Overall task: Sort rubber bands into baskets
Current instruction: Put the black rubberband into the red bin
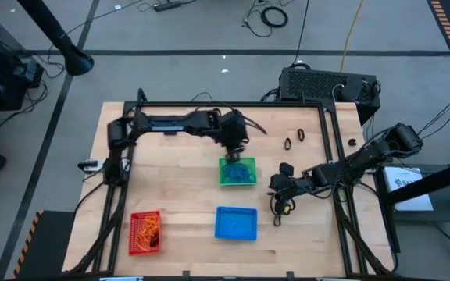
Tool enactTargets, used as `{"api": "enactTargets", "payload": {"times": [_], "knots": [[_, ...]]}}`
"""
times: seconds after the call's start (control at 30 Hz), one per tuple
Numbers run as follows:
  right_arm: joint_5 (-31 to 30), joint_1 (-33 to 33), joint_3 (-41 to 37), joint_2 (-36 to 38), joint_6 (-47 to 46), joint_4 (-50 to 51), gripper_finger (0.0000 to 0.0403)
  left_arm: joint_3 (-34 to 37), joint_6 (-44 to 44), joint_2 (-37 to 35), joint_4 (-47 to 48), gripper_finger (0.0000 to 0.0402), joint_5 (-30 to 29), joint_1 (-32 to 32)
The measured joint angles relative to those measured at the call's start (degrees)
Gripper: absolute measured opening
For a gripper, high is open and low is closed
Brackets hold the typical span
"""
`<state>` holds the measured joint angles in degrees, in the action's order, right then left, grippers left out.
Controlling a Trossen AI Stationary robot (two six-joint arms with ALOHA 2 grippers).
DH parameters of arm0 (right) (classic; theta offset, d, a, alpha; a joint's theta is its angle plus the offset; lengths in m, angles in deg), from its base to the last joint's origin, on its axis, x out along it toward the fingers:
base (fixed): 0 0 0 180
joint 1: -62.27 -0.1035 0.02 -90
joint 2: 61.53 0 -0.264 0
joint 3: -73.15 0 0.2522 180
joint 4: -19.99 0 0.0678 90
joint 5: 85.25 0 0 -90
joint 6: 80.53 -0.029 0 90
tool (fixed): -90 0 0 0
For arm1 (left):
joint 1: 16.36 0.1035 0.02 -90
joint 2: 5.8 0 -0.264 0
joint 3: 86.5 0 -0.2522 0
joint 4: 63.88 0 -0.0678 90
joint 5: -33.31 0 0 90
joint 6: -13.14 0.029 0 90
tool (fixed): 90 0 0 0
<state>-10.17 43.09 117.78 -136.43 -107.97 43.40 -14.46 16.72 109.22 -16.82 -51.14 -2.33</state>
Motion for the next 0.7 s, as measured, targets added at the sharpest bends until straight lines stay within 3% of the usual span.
{"api": "enactTargets", "payload": {"times": [0.3, 0.47, 0.7], "knots": [[-0.02, 0.0, 0.0, 0.0, 2.76, -2.73, 0.012, 1.94, -7.78, -8.91, 46.77, 0.0002, 1.5, -7.65], [-0.02, 0.0, 0.0, 0.0, 3.26, -3.55, 0.012, 9.71, -20.64, -14.79, 51.39, 0.0002, 1.71, -17.48], [0.0, 0.0, 0.01, 0.0, 3.28, -5.01, 0.012, 25.37, -39.89, -20.69, 48.57, 0.0002, 9.57, -33.56]]}}
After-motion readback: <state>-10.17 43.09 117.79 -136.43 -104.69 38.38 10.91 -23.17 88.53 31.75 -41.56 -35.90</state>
